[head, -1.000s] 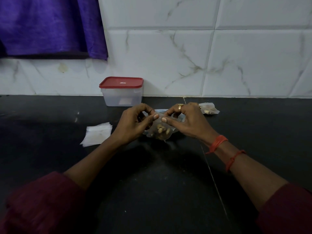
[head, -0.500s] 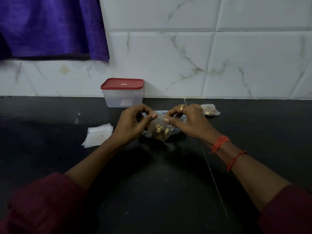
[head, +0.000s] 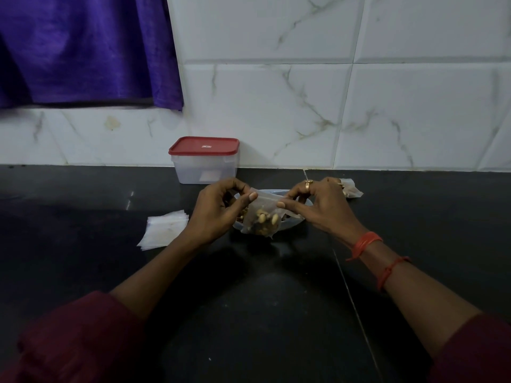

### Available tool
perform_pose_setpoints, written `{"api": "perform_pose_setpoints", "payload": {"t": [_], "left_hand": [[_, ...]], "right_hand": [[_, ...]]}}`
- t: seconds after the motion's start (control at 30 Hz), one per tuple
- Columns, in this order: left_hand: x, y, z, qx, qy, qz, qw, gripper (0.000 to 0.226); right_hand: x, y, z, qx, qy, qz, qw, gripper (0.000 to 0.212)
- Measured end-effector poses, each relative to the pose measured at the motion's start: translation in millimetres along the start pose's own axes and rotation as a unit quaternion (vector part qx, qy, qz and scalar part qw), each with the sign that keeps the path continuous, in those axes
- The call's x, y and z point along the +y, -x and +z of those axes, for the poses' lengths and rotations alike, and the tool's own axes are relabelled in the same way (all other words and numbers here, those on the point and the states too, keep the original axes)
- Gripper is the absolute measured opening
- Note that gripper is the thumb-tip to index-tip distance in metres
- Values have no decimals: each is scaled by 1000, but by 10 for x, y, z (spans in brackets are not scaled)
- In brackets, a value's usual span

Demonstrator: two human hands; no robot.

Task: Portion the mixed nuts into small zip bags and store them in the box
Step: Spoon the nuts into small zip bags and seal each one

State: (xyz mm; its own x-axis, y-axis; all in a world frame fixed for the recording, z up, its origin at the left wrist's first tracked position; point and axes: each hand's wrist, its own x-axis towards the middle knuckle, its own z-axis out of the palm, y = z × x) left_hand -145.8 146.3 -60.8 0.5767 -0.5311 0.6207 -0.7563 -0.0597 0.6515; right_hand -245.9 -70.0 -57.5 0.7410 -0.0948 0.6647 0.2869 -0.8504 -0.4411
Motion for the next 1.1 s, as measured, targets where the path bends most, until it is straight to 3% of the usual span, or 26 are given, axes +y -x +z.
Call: {"api": "perform_pose_setpoints", "payload": {"t": [0.1, 0.37, 0.57, 1.1], "left_hand": [[-7, -3, 8, 1, 1, -4, 1000, 15], [11, -18, -13, 6, 7, -3, 1000, 13], [107, 44, 92, -26, 18, 21, 999, 13], [153, 51, 85, -20, 10, -18, 1000, 13]], "right_hand": [[-8, -20, -9, 1, 5, 3, 1000, 27], [-4, 15, -59, 16, -63, 27, 997, 50], [-136, 10, 46, -1, -30, -36, 999, 31], [-6, -22, 7, -12, 81, -86, 993, 41]]}}
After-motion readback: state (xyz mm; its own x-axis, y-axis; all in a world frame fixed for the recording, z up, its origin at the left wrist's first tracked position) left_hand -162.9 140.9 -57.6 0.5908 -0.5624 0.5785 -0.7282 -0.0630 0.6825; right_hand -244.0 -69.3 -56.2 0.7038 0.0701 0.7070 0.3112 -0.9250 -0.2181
